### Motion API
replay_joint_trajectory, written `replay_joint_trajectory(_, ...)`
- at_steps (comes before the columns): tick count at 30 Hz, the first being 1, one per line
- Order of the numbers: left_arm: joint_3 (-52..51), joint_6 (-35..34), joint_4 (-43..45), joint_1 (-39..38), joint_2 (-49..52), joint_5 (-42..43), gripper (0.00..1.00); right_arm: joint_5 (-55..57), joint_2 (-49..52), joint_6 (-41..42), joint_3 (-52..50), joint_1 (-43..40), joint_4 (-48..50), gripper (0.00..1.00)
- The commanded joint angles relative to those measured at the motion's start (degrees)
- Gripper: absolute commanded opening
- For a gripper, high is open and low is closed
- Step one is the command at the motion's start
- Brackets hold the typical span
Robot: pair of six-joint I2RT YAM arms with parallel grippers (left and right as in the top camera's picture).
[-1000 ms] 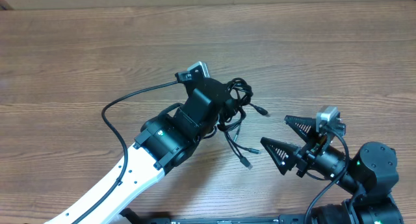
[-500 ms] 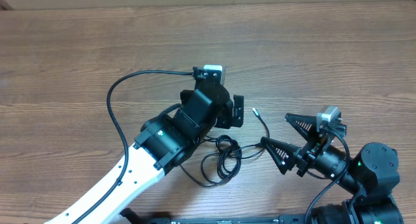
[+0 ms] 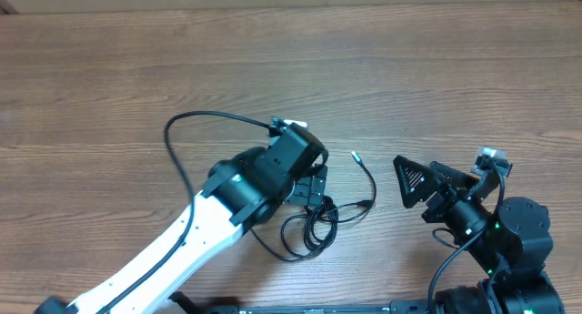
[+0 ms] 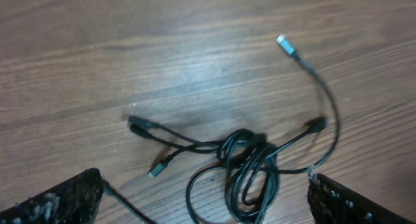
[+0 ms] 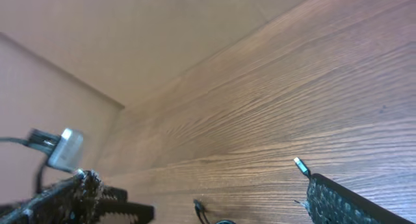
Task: Untangle cables
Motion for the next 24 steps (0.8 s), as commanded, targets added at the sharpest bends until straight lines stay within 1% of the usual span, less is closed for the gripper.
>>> replay_joint_trajectory(1,0.66,-0.81,-0.35,-0.11,6.34,1.68,0.93,2.08,-0.35,1.95,0.52,0.15,-0.28,1.0)
replay_joint_trajectory(4,0.66,-0.85,-0.33,-0.11,10.67,3.02,0.81,2.1,-0.35,1.92,0.52,0.15,-0.07,1.0)
replay_joint_trajectory(7,0.66,-4.44,-0.33,0.0,16.04,2.89,0.79,2.1,-0.35,1.88,0.52,0.15,-0.04,1.0)
replay_joint_trajectory(8,0.66,-6.86,-0.33,0.0,18.4,3.04,0.79,2.08,-0.35,1.9,0.52,0.15,-0.07,1.0)
replay_joint_trajectory(9,0.66,-8.76,-0.24,0.0,20.28,4.13,0.75,2.08,-0.35,1.9,0.52,0.15,-0.46,1.0)
replay_joint_trajectory(10,0.66,-8.83,-0.04,0.0,21.11,4.92,0.73,2.1,-0.35,1.88,0.52,0.15,-0.5,1.0)
replay_joint_trajectory(11,0.66,-8.79,0.2,0.0,21.86,6.03,0.7,2.1,-0.35,1.75,0.52,0.15,-0.46,1.0)
replay_joint_trajectory(15,0.66,-9.27,2.03,-0.15,23.23,8.66,0.69,2.12,-0.35,1.68,0.52,0.15,-0.02,1.0)
replay_joint_trajectory(19,0.66,-11.37,2.32,-0.13,24.28,9.03,0.67,2.1,-0.35,1.49,0.52,0.15,-0.55,1.0)
replay_joint_trajectory(20,0.66,-11.43,2.56,-0.15,24.5,9.03,0.64,2.25,-0.35,1.27,0.52,0.15,-0.42,1.0)
replay_joint_trajectory(22,0.61,-13.94,2.95,-0.24,24.92,9.03,0.55,2.97,-0.35,1.27,0.52,0.15,-0.46,1.0)
replay_joint_trajectory(24,0.61,-13.94,3.15,-0.24,24.92,9.05,0.54,2.97,-0.35,1.27,0.52,0.15,-0.66,1.0)
